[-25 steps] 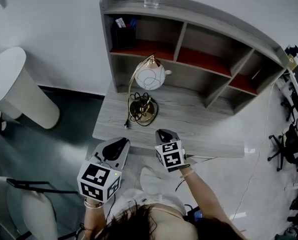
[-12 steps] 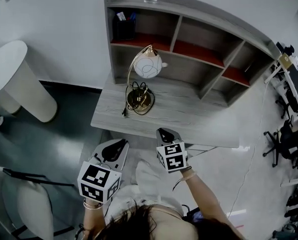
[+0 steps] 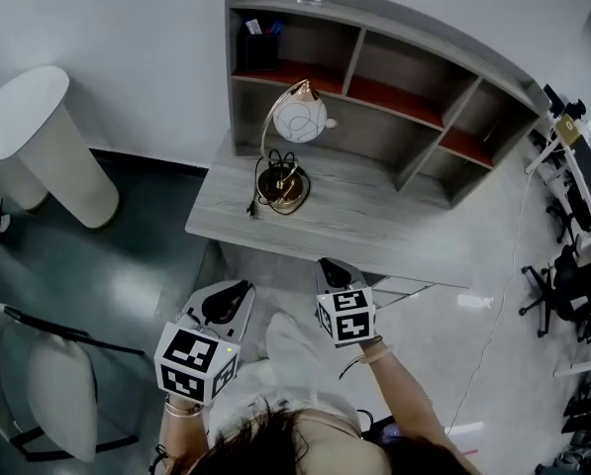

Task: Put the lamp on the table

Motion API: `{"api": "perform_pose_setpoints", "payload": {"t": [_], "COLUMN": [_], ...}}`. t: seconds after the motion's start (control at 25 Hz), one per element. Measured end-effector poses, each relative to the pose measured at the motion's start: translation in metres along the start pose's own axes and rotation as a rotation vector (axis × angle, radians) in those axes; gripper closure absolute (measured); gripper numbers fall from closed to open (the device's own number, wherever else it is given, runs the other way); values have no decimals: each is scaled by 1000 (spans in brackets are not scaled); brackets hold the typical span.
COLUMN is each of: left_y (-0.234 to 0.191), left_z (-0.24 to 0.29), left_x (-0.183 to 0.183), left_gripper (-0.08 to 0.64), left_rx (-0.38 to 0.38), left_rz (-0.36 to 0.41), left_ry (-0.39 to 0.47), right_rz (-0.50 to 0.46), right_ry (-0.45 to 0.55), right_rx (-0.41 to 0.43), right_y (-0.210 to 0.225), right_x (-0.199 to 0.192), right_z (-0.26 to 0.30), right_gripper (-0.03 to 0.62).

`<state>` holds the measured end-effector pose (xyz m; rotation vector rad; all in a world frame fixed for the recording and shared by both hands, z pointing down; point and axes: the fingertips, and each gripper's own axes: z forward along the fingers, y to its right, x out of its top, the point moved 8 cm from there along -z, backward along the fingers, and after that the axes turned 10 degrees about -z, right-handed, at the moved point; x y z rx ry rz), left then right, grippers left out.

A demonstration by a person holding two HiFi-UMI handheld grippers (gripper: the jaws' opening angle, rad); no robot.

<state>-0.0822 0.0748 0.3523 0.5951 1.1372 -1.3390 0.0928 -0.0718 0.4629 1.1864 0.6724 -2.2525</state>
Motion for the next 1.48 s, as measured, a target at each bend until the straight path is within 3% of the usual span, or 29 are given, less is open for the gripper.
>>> {"api": "perform_pose_setpoints", "payload": {"t": [0.6,1.48], "left_y": [2,6], "left_z": [-47,-23], "left_x": [-28,-28], "left_gripper": [528,528], "left_rx": [88,73], "left_rz": [-36,-46], "left_ry": [46,37], "right_rz": [-20,-46], "right_ry": [49,4], "right_rx": [28,37], "right_y": [-26,-12], "right_x": [-4,-18], "right_z": [-12,-5], "right_gripper": [566,566]}}
